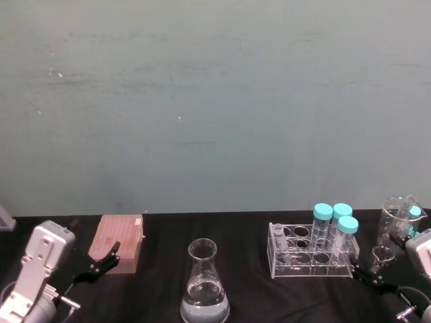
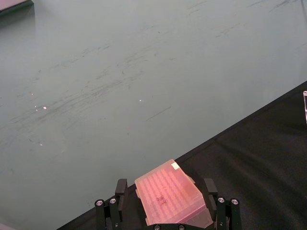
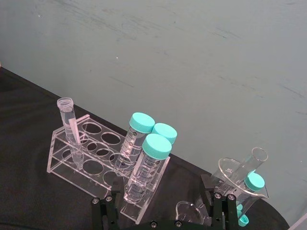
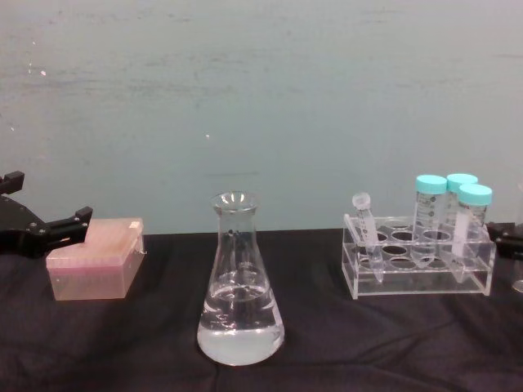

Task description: Pour the liquid from the test tube into the beaker using one hand.

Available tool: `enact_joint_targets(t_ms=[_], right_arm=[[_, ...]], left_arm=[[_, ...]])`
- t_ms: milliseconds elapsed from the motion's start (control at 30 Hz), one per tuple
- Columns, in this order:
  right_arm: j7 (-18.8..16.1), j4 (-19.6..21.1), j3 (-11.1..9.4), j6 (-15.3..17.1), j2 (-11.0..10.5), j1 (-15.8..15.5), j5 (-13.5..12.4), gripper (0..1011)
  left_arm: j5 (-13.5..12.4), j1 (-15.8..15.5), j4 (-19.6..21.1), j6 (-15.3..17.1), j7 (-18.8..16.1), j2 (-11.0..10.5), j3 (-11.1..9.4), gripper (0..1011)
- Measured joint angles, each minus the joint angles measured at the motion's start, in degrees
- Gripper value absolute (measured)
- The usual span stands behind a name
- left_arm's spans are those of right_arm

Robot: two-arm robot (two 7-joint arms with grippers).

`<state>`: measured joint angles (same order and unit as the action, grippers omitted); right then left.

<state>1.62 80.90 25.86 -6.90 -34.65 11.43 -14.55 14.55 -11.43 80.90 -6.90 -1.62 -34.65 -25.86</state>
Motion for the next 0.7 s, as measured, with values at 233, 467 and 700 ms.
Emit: enact_joint_targets(t_ms=[233,467,700], right_arm=[[0.0,0.0,0.0,0.0,0.0,0.0,0.0,1000],[0.0,0.0,0.0,0.0,0.0,0.0,0.0,1000],[0.0,0.0,0.0,0.0,0.0,0.0,0.0,1000]], left_arm=[[0.0,0.0,0.0,0.0,0.0,0.0,0.0,1000],[0.0,0.0,0.0,0.0,0.0,0.0,0.0,1000],[0.0,0.0,0.0,0.0,0.0,0.0,0.0,1000]])
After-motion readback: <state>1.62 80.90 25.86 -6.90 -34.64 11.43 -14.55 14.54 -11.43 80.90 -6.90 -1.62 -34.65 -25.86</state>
